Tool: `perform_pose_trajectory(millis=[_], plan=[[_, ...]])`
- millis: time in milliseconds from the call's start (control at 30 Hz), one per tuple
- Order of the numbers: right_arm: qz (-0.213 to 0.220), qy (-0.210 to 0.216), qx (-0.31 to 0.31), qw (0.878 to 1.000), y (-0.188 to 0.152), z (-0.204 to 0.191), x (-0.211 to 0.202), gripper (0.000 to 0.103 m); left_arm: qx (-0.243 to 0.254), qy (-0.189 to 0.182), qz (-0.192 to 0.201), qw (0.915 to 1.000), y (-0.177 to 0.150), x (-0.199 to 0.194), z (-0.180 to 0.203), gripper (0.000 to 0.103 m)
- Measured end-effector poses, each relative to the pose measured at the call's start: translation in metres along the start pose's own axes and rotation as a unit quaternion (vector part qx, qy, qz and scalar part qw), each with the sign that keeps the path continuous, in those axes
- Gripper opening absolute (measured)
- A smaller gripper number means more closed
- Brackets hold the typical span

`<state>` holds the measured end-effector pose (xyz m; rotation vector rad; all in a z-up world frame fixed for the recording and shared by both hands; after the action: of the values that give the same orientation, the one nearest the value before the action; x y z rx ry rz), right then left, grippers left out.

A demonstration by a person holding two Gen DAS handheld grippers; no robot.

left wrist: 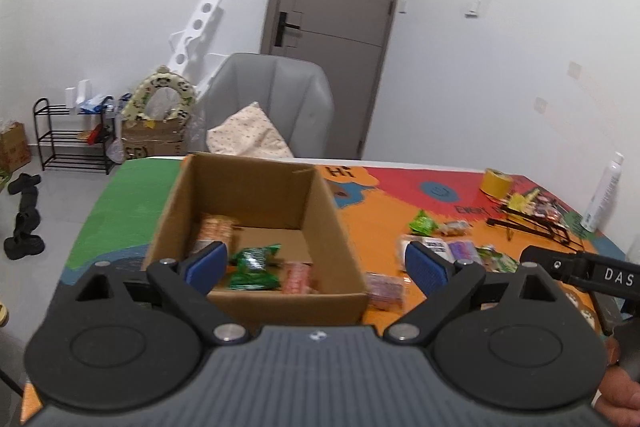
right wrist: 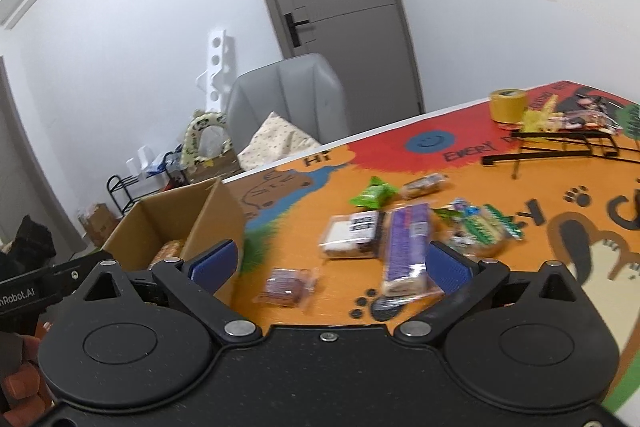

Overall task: Organize snacks
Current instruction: 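Move left gripper toward the brown pastry while right approaches red candy bar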

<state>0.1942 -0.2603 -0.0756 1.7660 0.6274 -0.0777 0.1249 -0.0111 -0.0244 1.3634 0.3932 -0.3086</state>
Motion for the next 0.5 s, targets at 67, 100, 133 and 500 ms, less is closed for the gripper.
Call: perform_pose_trajectory(millis=[67, 100, 133, 500], plan=[[0.002, -0.007, 0.006, 1.000, -0.001, 0.010, -0.004, 0.103, 0.007, -0.011, -0.002, 0.9999, -0.001, 0.002, 0.010, 0.095], [0.002, -0.011, 0.008, 1.000, -0.001, 0.015, -0.005, 0.103, 0.011, -0.016, -0.004, 0.9998, -0.002, 0.003, 0.015, 0.095], [0.002, -0.014, 0.010, 1.000, -0.002, 0.019, -0.007, 0.103, 0.015, -0.021, -0.005, 0.9997, -0.003, 0.004, 0.020, 0.095], [0.008, -0.044, 0.017, 0.999, -0.008, 0.058, -0.016, 0.103, 0.039, -0.063, -0.028, 0.9969, -0.016, 0.024, 0.064, 0.095]])
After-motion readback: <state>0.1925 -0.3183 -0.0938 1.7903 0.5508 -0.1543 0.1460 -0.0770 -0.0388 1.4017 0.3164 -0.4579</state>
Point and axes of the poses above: each gripper's, at about its wrist camera, not at the fingertips, and x roughly the way its jaws point, z to its right, y to its top, the point moved 5 cm from there along x, roughly the way its jaws point
